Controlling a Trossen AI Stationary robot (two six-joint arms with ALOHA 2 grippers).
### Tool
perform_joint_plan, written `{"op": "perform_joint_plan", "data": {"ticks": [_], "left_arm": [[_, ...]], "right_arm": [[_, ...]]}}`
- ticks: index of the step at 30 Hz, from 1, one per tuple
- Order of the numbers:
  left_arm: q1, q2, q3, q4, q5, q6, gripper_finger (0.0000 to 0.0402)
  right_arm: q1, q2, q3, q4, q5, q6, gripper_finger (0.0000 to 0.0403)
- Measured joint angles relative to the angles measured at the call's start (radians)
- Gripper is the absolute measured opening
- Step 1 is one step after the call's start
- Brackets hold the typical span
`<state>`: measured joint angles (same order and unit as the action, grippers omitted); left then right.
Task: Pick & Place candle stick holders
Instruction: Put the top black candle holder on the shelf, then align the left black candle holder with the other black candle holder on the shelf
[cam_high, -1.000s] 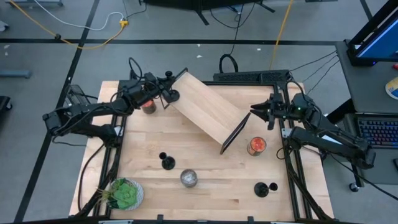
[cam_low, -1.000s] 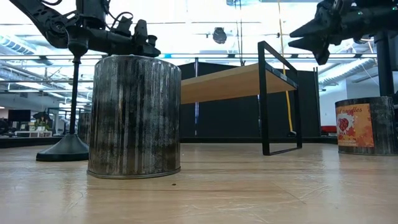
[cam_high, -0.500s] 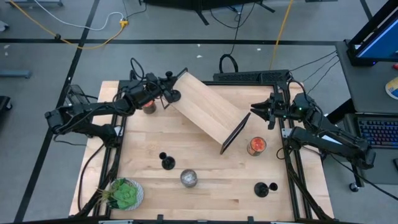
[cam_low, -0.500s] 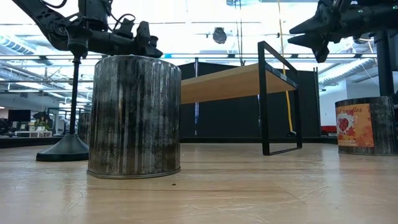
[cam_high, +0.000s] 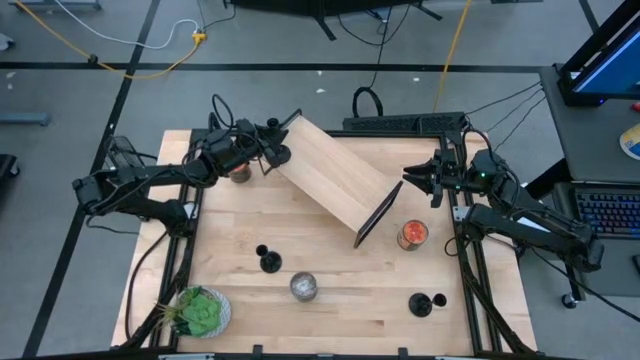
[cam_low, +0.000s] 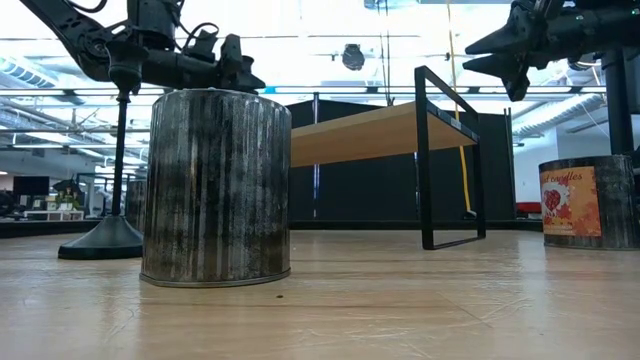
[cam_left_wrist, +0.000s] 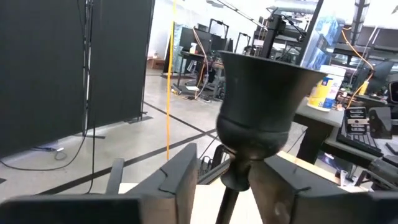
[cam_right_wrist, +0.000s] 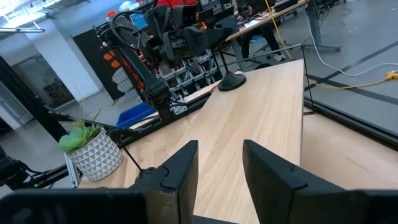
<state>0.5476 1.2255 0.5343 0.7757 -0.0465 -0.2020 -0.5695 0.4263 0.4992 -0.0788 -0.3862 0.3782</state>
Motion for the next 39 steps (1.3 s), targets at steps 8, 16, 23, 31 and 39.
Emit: {"op": "perform_joint_plan", "data": {"ticks": [8, 16, 23, 31, 39], "left_arm": [[0.000, -0.026, 0.000, 0.002, -0.005, -0.011, 0.0226], [0.001, -0.104, 0.000, -0.029, -0.006, 0.021, 0.0269], [0.000, -0.178, -0.001, -0.148, -0.005, 0.016, 0.0278], [0.000, -0.297, -0.001, -0.220, -0.004, 0.021, 0.0278], [-0.058, -0.463, -0.001, -0.370, 0.030, -0.045, 0.0278]], "right_arm": [[0.000, 0.000, 0.000, 0.000, 0.000, 0.003, 0.0116], [0.000, 0.000, 0.000, 0.000, 0.000, 0.003, 0.0116], [0.000, 0.000, 0.001, 0.000, 0.000, 0.003, 0.0116], [0.000, 0.000, 0.001, 0.000, 0.000, 0.003, 0.0116], [0.000, 0.000, 0.001, 0.000, 0.000, 0.003, 0.0116]]}}
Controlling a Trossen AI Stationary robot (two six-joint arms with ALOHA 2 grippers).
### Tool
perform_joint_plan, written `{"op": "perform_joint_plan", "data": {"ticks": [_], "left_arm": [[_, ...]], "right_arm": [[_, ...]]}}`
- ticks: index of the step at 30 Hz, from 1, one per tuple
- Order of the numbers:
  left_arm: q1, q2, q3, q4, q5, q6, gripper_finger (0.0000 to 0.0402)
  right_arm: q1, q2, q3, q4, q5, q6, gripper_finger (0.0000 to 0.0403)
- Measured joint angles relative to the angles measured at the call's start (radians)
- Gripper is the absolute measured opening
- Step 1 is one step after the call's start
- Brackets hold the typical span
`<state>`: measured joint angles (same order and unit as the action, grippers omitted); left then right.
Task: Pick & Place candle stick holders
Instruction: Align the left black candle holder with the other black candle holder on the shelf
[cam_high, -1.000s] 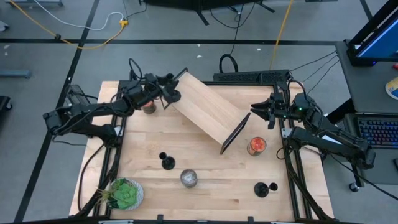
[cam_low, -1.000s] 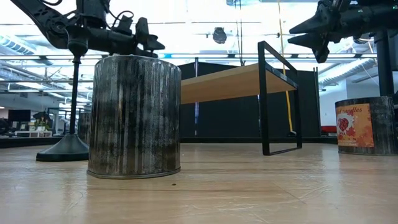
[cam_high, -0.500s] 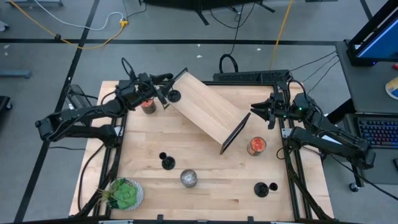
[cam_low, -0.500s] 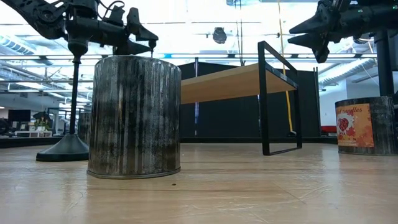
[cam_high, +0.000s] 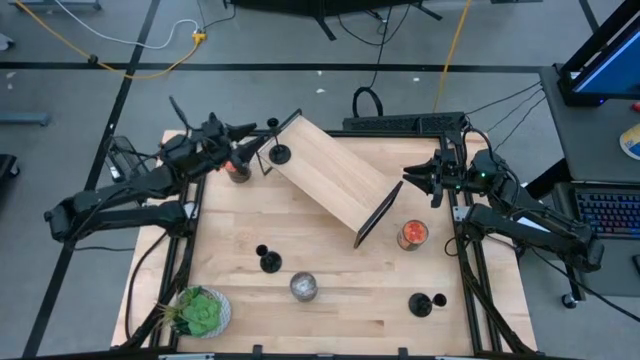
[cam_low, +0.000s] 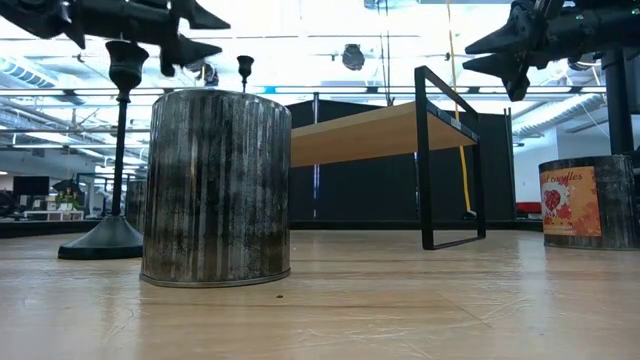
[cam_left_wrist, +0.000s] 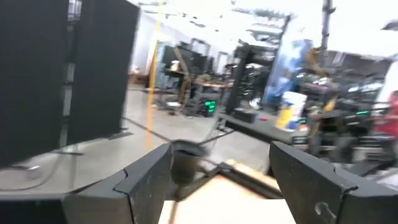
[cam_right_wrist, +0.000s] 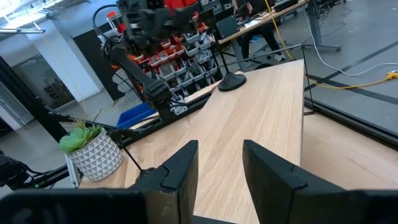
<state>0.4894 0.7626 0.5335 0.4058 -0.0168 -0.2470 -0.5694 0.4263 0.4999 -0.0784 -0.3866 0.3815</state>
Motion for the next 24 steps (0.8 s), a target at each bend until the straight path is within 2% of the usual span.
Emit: {"op": "perform_joint_plan", "data": {"ticks": [6, 10, 17, 24], "left_arm": [[-0.112, -0.083, 0.000, -0.095, 0.046, -0.123, 0.0278], [-0.197, -0.101, 0.021, -0.250, 0.045, -0.211, 0.0278], [-0.337, -0.082, 0.186, -0.639, -0.019, -0.271, 0.0278], [-0.455, -0.001, 0.344, -0.926, -0.037, -0.385, 0.0278]], "right_arm": [[0.000, 0.000, 0.000, 0.000, 0.000, 0.000, 0.0116], [0.000, 0.000, 0.000, 0.000, 0.000, 0.000, 0.0116], [0.000, 0.000, 0.000, 0.000, 0.000, 0.000, 0.0116], [0.000, 0.000, 0.000, 0.000, 0.000, 0.000, 0.0116]]}}
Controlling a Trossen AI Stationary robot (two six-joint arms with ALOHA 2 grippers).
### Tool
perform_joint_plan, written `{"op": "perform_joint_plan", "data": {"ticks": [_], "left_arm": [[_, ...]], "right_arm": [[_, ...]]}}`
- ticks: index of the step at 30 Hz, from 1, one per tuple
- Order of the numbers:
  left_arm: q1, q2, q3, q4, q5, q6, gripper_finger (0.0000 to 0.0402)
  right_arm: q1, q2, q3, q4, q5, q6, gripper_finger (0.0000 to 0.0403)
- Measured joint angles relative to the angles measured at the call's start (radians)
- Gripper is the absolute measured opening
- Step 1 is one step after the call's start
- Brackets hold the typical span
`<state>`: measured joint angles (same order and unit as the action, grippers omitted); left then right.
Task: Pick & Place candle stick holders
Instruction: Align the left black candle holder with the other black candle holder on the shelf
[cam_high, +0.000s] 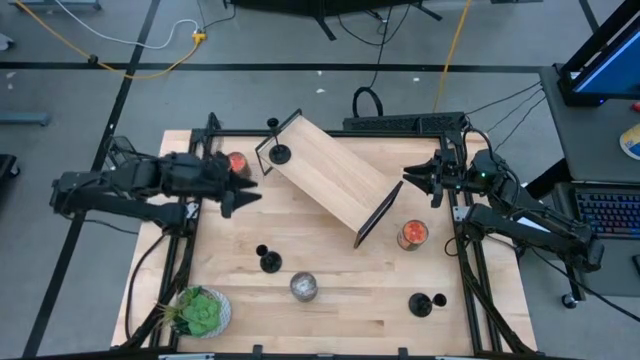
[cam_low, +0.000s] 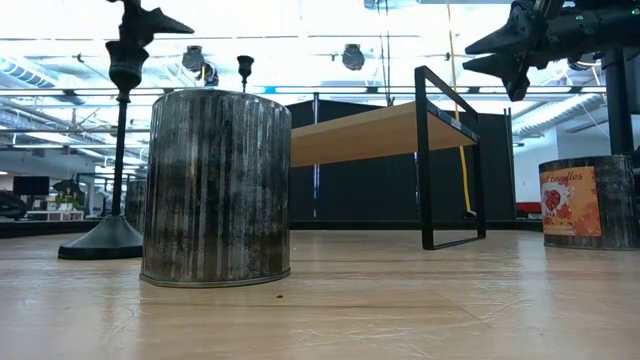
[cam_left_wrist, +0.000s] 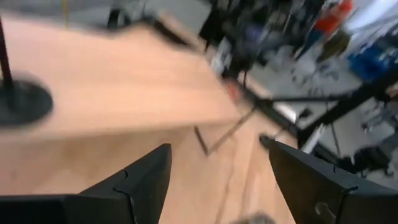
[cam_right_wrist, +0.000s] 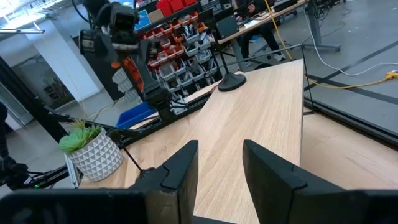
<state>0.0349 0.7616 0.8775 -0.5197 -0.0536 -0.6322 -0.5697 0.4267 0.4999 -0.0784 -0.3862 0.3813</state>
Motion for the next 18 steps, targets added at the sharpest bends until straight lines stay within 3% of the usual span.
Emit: {"op": "perform_joint_plan", "data": {"ticks": [6, 13, 18], "left_arm": [[-0.082, 0.112, 0.053, -0.156, 0.027, -0.135, 0.0278], [-0.145, 0.208, 0.062, -0.228, 0.157, -0.310, 0.0278], [-0.183, 0.244, 0.062, -0.280, 0.176, -0.371, 0.0278]], "right_arm": [[0.000, 0.000, 0.000, 0.000, 0.000, 0.000, 0.0116], [0.000, 0.000, 0.000, 0.000, 0.000, 0.000, 0.0116], [0.000, 0.000, 0.000, 0.000, 0.000, -0.001, 0.0116]]}}
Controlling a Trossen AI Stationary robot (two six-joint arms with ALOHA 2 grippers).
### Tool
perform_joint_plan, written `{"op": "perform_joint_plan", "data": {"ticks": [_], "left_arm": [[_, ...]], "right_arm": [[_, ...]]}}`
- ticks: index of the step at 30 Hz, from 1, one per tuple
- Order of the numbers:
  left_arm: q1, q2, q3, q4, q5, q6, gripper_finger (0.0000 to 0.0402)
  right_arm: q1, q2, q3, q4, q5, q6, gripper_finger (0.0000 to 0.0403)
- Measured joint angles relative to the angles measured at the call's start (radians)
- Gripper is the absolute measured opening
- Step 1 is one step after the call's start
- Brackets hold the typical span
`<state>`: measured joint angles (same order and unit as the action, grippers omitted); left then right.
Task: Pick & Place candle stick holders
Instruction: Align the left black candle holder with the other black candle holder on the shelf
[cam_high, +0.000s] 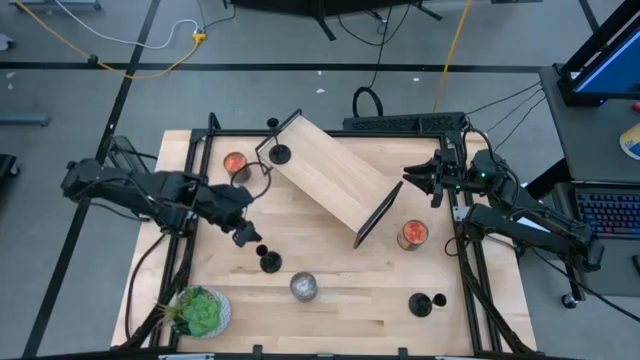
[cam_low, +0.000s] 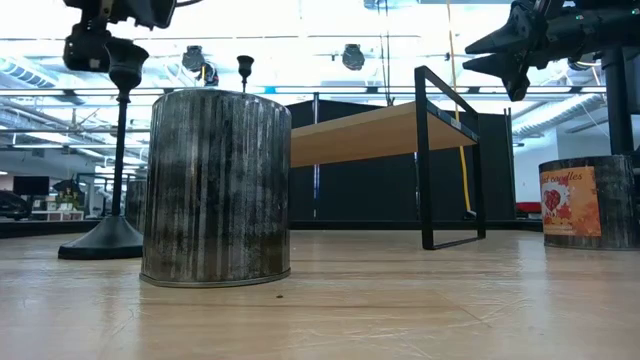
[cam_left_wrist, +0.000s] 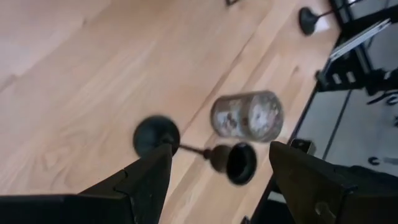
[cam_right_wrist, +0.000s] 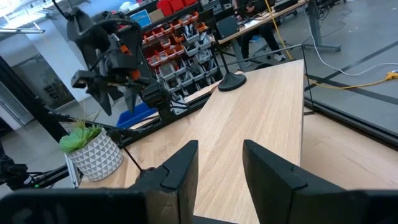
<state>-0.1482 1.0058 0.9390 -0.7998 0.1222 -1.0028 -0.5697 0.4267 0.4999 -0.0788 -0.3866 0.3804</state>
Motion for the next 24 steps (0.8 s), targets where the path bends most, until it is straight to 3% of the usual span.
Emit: {"op": "perform_joint_plan", "data": {"ticks": [5, 11, 24], "left_arm": [[-0.011, 0.016, 0.000, -0.016, -0.044, -0.036, 0.0278], [-0.022, 0.043, 0.000, -0.014, 0.016, -0.071, 0.0278], [-0.078, 0.076, 0.000, -0.011, 0.009, -0.103, 0.0278]], "right_arm": [[0.000, 0.000, 0.000, 0.000, 0.000, -0.002, 0.0116], [0.000, 0.000, 0.000, 0.000, -0.003, -0.003, 0.0116], [0.000, 0.000, 0.000, 0.000, -0.003, -0.003, 0.0116]]}}
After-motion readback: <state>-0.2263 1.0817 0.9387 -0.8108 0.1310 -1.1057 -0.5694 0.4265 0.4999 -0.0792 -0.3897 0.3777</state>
